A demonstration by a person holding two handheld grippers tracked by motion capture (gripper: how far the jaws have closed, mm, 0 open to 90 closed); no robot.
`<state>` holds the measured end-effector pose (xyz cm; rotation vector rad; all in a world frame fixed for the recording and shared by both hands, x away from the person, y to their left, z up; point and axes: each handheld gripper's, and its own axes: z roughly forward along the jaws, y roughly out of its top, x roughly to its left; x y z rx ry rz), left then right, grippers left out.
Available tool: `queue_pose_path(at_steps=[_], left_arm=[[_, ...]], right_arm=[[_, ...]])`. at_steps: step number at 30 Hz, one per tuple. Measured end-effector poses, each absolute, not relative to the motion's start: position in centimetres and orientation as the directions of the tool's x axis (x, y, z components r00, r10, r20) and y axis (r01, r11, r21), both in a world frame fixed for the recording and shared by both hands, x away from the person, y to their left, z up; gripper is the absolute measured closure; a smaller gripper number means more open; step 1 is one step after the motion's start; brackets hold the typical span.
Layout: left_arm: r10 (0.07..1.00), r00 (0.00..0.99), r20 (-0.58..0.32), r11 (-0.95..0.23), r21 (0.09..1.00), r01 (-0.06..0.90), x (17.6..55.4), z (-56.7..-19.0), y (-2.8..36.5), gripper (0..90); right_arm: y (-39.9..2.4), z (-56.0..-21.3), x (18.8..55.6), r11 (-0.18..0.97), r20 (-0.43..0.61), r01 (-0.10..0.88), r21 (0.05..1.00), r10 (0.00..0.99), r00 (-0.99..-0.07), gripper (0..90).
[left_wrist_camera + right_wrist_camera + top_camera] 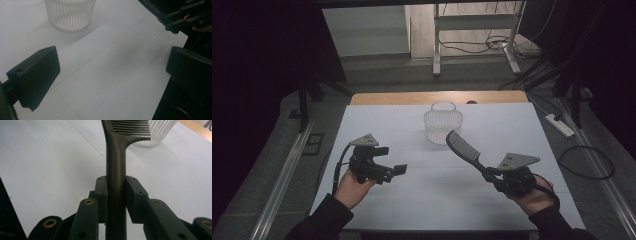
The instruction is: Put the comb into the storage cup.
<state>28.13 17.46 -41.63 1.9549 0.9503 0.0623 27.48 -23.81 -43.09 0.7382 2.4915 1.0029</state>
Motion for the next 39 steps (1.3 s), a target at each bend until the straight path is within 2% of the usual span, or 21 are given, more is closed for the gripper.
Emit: queue_pose_path(at_steps=[11,24,39], left_arm=[[0.598,0.735,-0.319,-0.309,0.755,0.579,29.9,-41.2,15.4,0.0],[0.542,0.756,-0.368,-0.301,0.754,0.584,31.6,-41.1,12.7,0.0],[0.496,0.754,-0.430,-0.279,0.744,0.608,32.1,-41.8,11.5,0.0]], right_arm=[[-23.0,-42.8,27.1,0.606,-0.136,0.305,0.735,0.571,-0.809,72.5],[-21.6,-42.6,26.4,0.613,-0.163,0.250,0.749,0.537,-0.828,72.5],[-20.5,-42.9,25.9,0.626,-0.195,0.207,0.752,0.512,-0.836,72.5]])
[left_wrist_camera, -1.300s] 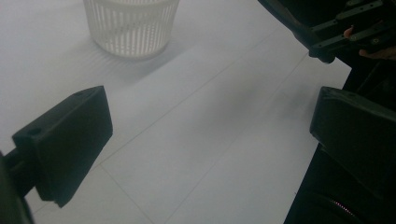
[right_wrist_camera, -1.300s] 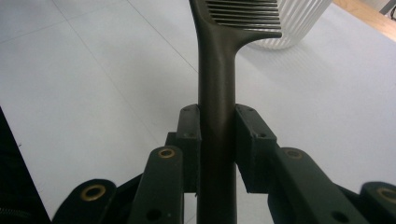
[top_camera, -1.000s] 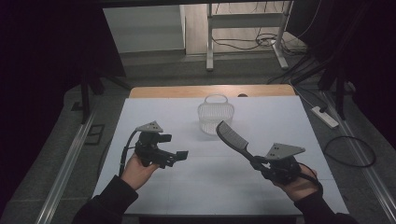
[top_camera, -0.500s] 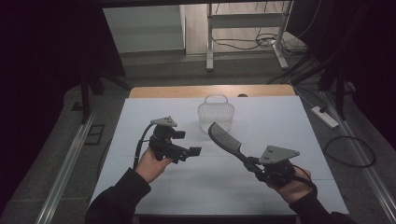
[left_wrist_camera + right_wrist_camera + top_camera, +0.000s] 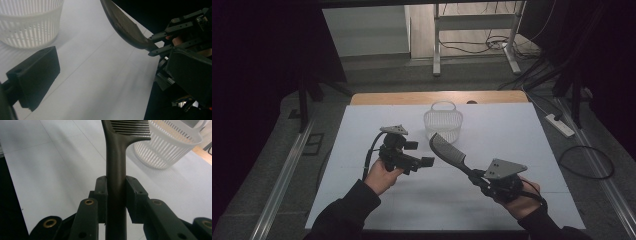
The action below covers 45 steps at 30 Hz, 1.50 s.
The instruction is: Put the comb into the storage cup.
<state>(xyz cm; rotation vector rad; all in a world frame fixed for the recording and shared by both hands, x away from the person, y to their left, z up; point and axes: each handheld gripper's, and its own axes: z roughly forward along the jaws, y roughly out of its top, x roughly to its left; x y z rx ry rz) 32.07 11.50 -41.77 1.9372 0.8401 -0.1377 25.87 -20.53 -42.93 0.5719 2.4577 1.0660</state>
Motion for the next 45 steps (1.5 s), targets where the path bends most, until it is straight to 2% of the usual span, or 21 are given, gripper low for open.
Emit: queue_pose_path(at_steps=[12,25,28,33,36,45], left_arm=[[0.478,0.732,-0.485,-0.260,0.718,0.645,32.2,-42.4,10.7,0.0],[0.411,0.714,-0.567,-0.261,0.678,0.687,32.5,-42.7,10.3,1.2],[0.397,0.716,-0.574,-0.265,0.675,0.689,32.5,-42.6,10.4,11.1],[0.374,0.700,-0.608,-0.252,0.660,0.708,32.5,-42.5,10.7,35.7],[0.365,0.690,-0.625,-0.247,0.650,0.719,32.6,-42.6,10.8,46.8],[0.332,0.671,-0.663,-0.240,0.629,0.739,32.6,-42.8,10.9,67.7]], right_arm=[[-20.0,-43.2,25.5,0.631,-0.204,0.180,0.754,0.486,-0.850,72.5],[-19.4,-43.3,25.0,0.642,-0.226,0.144,0.753,0.458,-0.860,72.5],[-19.4,-43.3,25.0,0.645,-0.229,0.143,0.751,0.458,-0.859,72.5],[-19.4,-43.4,25.0,0.646,-0.235,0.136,0.751,0.455,-0.859,72.5],[-19.4,-43.4,25.0,0.647,-0.237,0.135,0.750,0.454,-0.859,72.5],[-19.2,-43.5,24.9,0.653,-0.252,0.123,0.747,0.449,-0.857,72.5]])
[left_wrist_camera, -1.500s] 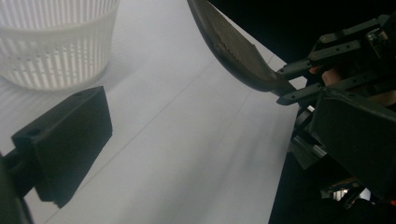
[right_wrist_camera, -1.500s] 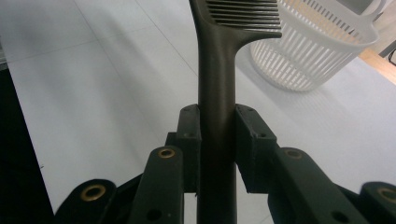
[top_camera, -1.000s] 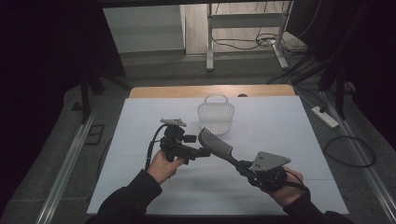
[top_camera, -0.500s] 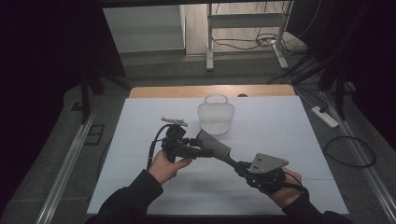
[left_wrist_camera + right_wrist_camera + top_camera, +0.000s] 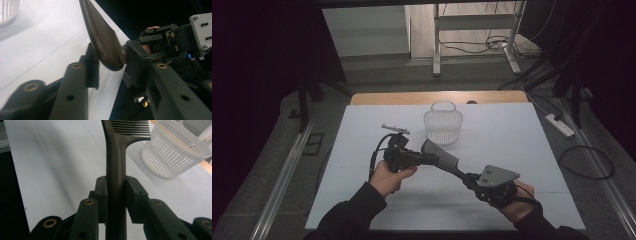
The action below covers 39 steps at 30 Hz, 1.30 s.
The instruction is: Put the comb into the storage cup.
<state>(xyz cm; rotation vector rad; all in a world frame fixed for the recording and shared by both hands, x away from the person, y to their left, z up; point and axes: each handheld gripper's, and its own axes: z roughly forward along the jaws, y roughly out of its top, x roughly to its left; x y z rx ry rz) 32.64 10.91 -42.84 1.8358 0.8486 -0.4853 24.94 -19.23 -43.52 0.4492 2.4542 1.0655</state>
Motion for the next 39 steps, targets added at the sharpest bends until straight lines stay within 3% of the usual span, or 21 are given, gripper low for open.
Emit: queue_pose_path(at_steps=[16,33,39], left_arm=[[0.227,0.575,-0.786,-0.183,0.546,0.818,33.0,-43.8,11.2,83.0],[0.237,0.621,-0.747,-0.180,0.594,0.784,32.8,-43.0,11.0,83.6],[0.246,0.640,-0.728,-0.182,0.614,0.768,32.7,-42.5,10.9,83.5]], right_arm=[[-19.0,-43.9,25.0,0.671,-0.281,0.106,0.733,0.442,-0.852,72.3],[-19.1,-43.9,25.2,0.651,-0.270,0.112,0.751,0.457,-0.847,70.1],[-19.0,-43.9,25.3,0.644,-0.261,0.119,0.756,0.462,-0.848,61.0]])
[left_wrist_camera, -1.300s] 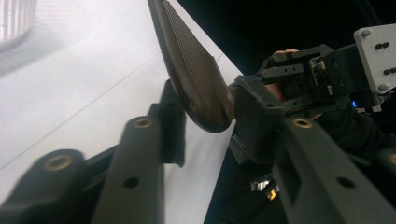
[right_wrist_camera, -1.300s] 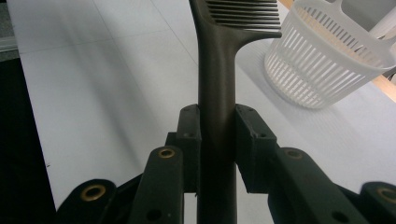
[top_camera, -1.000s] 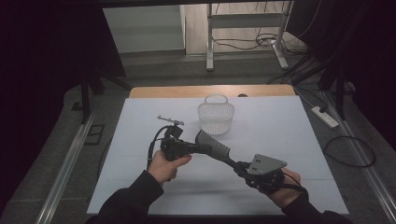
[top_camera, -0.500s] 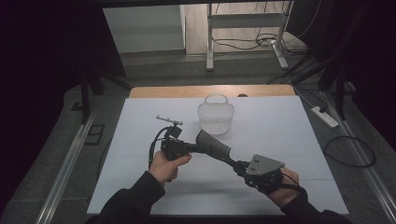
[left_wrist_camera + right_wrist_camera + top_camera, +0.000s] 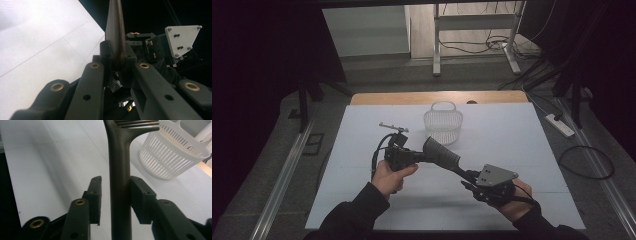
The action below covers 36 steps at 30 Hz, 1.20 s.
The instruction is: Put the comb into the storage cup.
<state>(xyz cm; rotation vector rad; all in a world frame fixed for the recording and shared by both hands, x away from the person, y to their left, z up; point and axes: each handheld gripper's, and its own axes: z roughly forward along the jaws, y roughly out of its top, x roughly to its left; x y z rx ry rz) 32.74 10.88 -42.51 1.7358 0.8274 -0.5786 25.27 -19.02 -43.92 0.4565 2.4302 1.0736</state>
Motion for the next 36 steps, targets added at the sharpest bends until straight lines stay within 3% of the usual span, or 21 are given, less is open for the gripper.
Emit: queue_pose_path(at_steps=[17,36], left_arm=[[0.281,0.690,-0.667,-0.199,0.663,0.721,32.8,-41.5,11.3,83.4],[0.326,0.726,-0.605,-0.232,0.693,0.682,33.8,-40.4,11.7,83.4]], right_arm=[[-19.6,-43.9,26.3,0.619,-0.171,0.233,0.750,0.522,-0.836,33.5],[-21.2,-43.9,26.9,0.583,-0.068,0.338,0.739,0.563,-0.824,19.1]])
